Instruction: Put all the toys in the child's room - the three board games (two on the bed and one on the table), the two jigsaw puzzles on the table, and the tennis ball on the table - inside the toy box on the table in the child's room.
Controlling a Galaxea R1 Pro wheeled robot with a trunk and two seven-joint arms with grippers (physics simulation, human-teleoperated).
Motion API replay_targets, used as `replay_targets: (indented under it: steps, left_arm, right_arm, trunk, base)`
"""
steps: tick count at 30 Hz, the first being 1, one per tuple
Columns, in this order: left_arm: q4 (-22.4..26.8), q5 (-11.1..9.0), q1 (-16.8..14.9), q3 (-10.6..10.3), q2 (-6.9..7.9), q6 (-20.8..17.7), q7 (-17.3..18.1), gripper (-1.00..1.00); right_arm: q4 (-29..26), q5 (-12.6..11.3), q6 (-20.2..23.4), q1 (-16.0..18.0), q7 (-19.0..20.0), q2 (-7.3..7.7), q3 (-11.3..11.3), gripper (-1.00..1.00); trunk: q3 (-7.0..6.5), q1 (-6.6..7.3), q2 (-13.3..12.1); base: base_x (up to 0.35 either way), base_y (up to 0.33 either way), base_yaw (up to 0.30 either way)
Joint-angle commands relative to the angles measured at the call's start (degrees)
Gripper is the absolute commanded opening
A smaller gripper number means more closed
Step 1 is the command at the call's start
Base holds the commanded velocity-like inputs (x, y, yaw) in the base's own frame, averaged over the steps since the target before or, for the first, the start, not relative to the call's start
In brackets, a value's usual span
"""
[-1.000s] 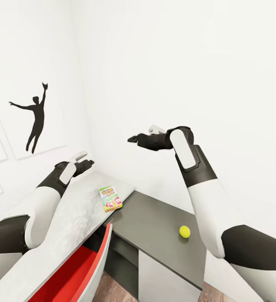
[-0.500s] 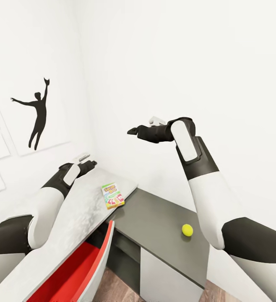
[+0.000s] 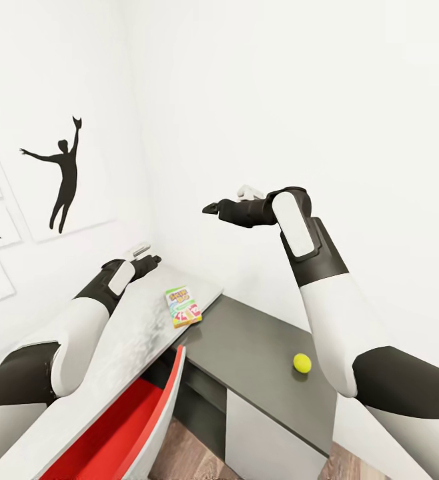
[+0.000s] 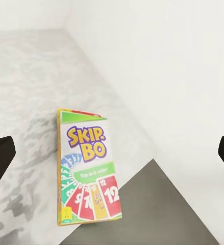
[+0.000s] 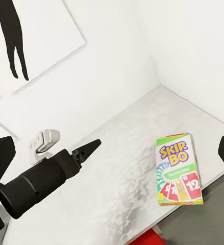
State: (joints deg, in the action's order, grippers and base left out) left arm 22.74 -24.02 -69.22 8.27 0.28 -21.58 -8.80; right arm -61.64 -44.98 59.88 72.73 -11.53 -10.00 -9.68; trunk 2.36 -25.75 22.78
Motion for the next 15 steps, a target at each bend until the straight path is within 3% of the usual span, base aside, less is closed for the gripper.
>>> replay_targets:
  steps: [1, 15]
  left_arm:
    - [0.1, -0.6, 0.0, 0.1, -0.03, -0.3, -0.3, 1.0]
    - [0.1, -0.5, 0.0, 0.1, -0.11, -0.2, -0.3, 1.0]
  right_arm:
    - [0.0, -0.6, 0.1, 0.1, -0.6, 0.0, 0.0, 1.0]
    - [-0.2, -0.5, 0.1, -0.1, -0.6, 0.0, -0.1, 1.0]
  trunk:
    - [0.24, -0.04, 0.1]
    - [1.54, -0.04, 0.1]
  base:
    - [0.0, 0.0, 0.067]
    - [0.0, 0.0, 0.067]
